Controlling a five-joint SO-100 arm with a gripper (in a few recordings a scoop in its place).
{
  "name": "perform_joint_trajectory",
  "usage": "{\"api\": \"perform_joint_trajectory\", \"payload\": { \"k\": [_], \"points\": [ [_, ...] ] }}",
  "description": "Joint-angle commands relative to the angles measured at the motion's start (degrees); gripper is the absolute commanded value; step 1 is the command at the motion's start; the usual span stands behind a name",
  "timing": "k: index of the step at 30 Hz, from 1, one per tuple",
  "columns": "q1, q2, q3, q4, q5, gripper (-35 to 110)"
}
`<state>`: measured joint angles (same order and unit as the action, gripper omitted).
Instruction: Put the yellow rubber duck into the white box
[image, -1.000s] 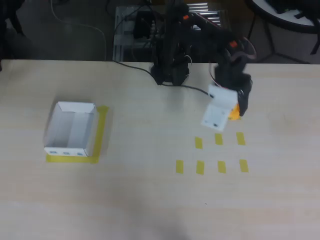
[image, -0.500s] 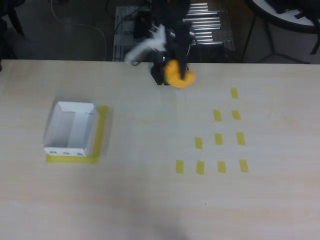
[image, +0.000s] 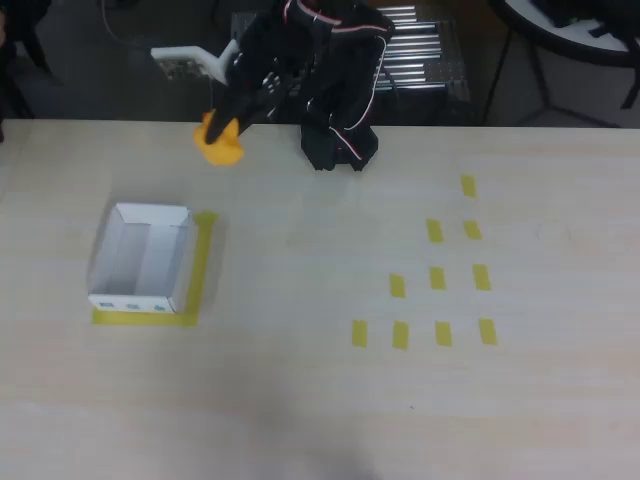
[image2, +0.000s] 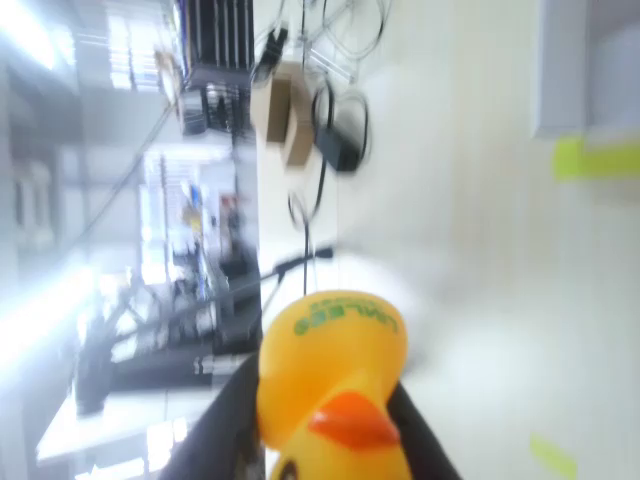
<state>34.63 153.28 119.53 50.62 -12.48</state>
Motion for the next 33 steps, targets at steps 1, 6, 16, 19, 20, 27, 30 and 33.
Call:
{"api": "perform_joint_trajectory", "payload": {
  "k": [1,6,16,19,20,27,30,33],
  "points": [
    [8.3,4.1,10.8,-10.8,-0.8,0],
    [12.9,-1.3,15.6,-16.3,-1.4,0],
    [16.7,-25.0,8.3,-22.2,-3.7,0],
    [17.2,-31.5,4.9,-21.4,-3.7,0],
    [17.3,-33.4,3.7,-21.1,-3.7,0],
    [18.0,-42.1,-6.7,-17.5,-1.1,0],
    [19.0,-44.3,-8.3,-18.0,-1.2,0],
    [19.9,-46.0,-8.4,-20.0,-1.6,0]
  ]
}}
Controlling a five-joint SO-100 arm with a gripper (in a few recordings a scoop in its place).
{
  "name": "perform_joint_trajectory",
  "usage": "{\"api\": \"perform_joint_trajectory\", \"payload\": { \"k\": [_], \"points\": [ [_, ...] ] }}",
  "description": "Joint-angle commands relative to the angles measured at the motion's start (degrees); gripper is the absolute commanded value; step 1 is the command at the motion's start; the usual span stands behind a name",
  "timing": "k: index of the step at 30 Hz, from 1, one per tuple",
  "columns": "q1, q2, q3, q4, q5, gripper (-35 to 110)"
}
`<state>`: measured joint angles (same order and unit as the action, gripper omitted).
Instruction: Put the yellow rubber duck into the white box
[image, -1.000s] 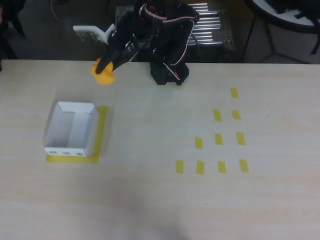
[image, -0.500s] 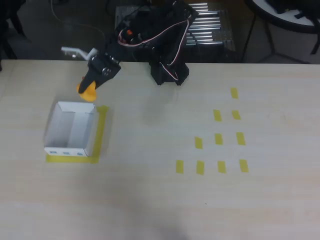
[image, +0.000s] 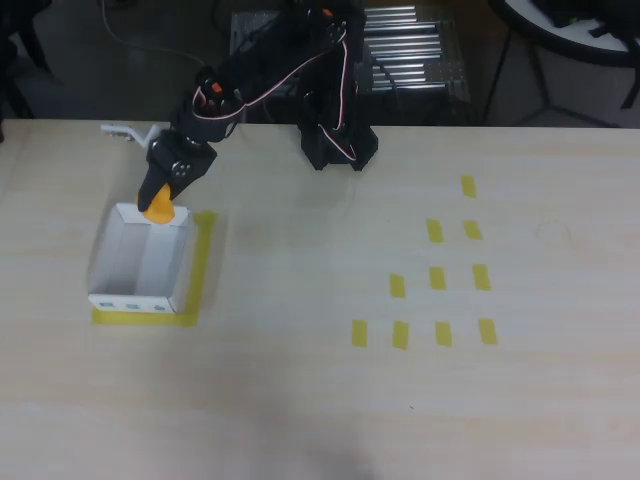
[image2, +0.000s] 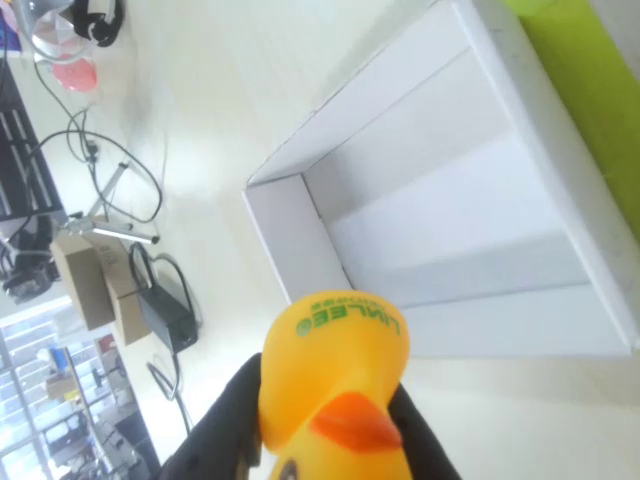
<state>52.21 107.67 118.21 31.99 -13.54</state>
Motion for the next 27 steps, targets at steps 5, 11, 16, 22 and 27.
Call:
{"api": "perform_joint_trajectory", "payload": {
  "k": [5,11,16,22,27],
  "points": [
    [2.5,-4.5,-7.2,-1.4,-2.6,0],
    [2.9,-8.0,-7.9,-1.5,-2.6,0],
    [3.1,-9.6,-8.4,-2.8,-2.5,0],
    [3.3,-10.0,-8.2,-4.2,-1.9,4],
    [3.3,-10.1,-6.9,-5.8,-0.9,14]
  ]
}}
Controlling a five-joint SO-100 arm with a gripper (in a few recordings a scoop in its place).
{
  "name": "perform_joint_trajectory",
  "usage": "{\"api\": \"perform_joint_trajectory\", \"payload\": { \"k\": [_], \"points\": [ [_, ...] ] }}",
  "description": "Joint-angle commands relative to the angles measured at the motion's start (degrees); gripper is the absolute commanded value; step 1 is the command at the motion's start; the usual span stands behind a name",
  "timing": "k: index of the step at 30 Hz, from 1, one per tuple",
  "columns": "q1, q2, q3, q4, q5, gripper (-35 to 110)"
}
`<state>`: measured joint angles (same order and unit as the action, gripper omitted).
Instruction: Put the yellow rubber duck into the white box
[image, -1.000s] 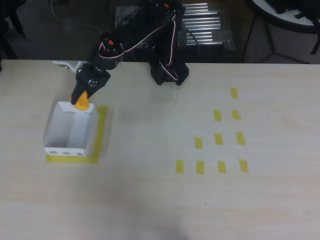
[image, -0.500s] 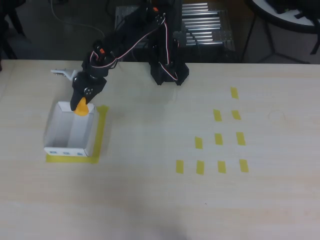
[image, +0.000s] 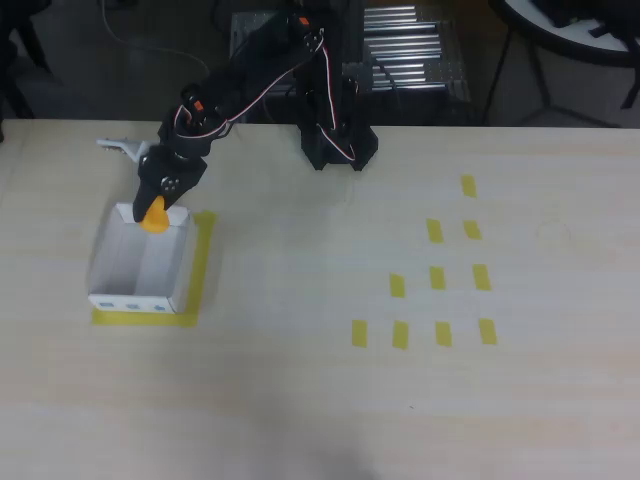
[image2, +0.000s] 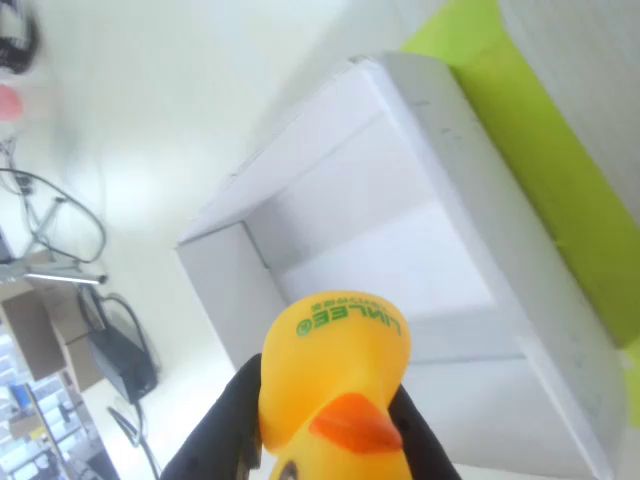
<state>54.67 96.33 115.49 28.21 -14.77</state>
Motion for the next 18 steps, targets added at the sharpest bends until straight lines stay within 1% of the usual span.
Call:
{"api": "perform_joint_trajectory", "payload": {
  "k": [1,18],
  "points": [
    [0.8,1.2,-3.8,-2.6,0.4,16],
    [0.5,0.5,-1.1,-6.8,1.8,23]
  ]
}}
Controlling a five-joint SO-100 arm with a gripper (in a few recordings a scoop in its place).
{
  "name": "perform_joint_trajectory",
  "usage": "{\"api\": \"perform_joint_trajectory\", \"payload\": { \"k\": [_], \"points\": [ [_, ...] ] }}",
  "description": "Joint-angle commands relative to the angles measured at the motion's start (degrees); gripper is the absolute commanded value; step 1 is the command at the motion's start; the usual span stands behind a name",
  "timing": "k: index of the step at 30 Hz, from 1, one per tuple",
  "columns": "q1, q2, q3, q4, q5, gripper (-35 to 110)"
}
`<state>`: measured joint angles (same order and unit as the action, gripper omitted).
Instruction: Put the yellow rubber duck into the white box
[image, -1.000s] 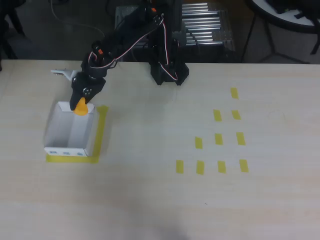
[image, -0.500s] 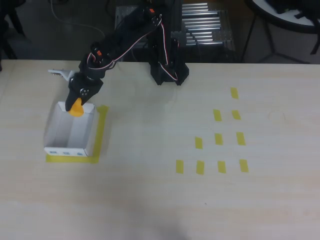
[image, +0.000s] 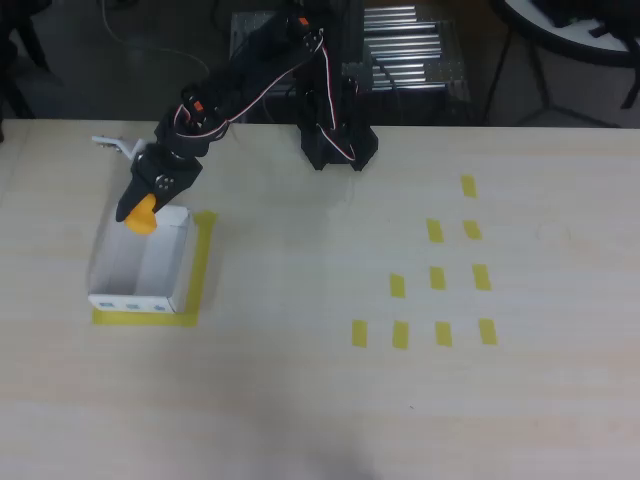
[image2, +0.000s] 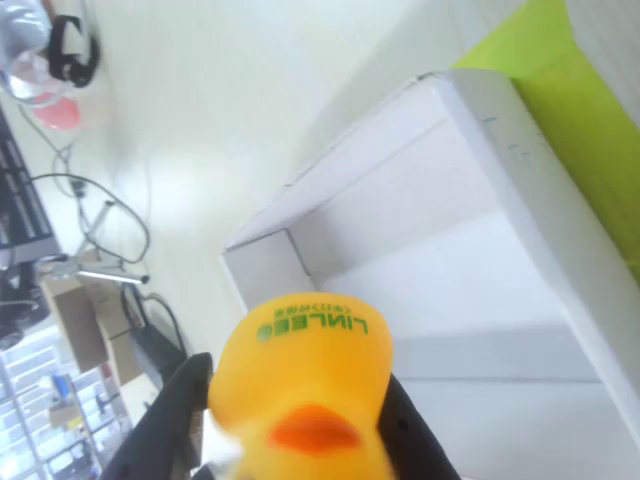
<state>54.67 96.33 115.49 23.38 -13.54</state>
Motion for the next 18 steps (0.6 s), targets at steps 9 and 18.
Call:
{"api": "perform_joint_trajectory", "payload": {
  "k": [9,18],
  "points": [
    [0.2,-1.6,-2.0,-3.8,0.3,25],
    [-3.1,6.7,0.2,-2.0,0.5,20]
  ]
}}
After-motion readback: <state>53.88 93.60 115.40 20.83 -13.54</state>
